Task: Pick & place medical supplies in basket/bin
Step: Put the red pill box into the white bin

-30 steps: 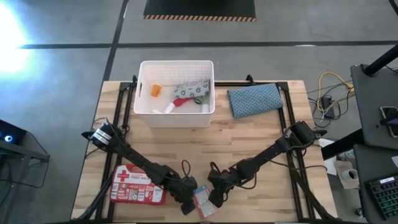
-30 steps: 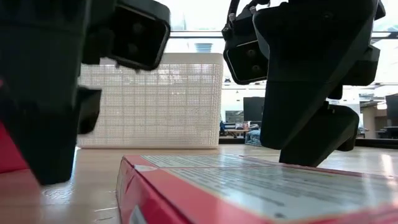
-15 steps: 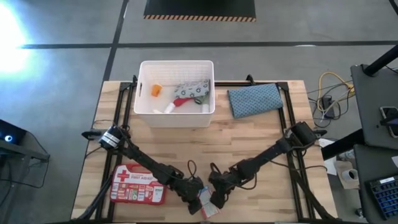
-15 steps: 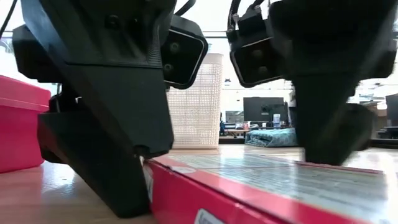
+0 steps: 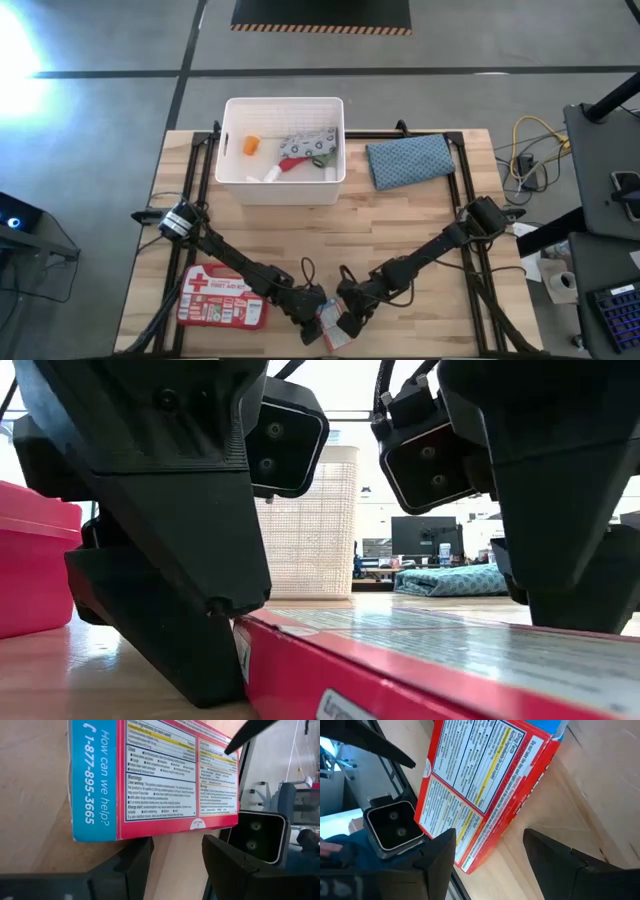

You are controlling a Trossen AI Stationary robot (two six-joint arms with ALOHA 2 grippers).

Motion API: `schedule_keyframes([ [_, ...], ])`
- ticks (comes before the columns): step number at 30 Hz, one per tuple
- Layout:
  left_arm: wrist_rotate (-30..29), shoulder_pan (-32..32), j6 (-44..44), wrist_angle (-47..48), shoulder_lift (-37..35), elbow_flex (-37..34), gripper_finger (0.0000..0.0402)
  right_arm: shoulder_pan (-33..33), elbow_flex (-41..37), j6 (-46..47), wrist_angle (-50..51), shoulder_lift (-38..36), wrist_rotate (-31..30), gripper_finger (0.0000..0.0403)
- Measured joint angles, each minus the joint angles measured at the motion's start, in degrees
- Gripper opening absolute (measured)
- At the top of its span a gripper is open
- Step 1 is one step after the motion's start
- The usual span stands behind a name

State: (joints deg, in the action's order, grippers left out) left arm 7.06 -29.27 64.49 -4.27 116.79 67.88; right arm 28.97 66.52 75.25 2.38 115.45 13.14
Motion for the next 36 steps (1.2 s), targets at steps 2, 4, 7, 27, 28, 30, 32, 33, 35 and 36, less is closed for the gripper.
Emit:
schedule_keyframes([
  [2,-0.33,0.25,-0.93,-0.54,0.0,0.04,0.0163,0.0,0.0,-0.21,-0.1,0.1,0.18,0.0228],
  [4,-0.59,0.82,-1.14,-1.26,0.04,-0.1,0.0163,-0.07,-0.01,-0.55,-0.77,0.46,1.01,0.0228],
  [7,-1.24,1.78,-2.46,-2.7,0.13,-0.19,0.0163,-0.07,-0.1,-1.21,-2.71,0.91,1.28,0.0228],
  [27,-3.34,2.33,-7.48,-4.26,0.06,0.42,0.0164,0.43,0.7,-8.56,-5.94,0.03,2.72,0.0228],
  [28,-3.29,2.33,-7.48,-4.26,0.01,0.42,0.0164,0.55,0.7,-8.41,-5.87,-0.16,2.51,0.0228],
  [30,-3.06,2.33,-7.48,-4.29,-0.16,0.42,0.0164,0.57,0.7,-8.09,-5.83,-0.77,2.12,0.0228],
  [32,-2.51,2.42,-7.48,-4.33,-0.28,0.42,0.0164,0.6,0.7,-8.06,-5.7,-1.78,1.68,0.0228],
  [33,-2.33,2.44,-7.48,-4.31,-0.34,0.43,0.0164,0.8,0.7,-8.2,-5.78,-2.31,1.27,0.0228],
  [35,-2.22,2.44,-7.43,-4.26,-0.37,0.46,0.0164,0.9,0.71,-8.63,-5.78,-3.34,-0.52,0.0228],
  [36,-2.22,2.44,-7.4,-4.23,-0.42,0.46,0.0164,0.9,0.7,-8.87,-5.45,-3.79,-1.29,0.0228],
])
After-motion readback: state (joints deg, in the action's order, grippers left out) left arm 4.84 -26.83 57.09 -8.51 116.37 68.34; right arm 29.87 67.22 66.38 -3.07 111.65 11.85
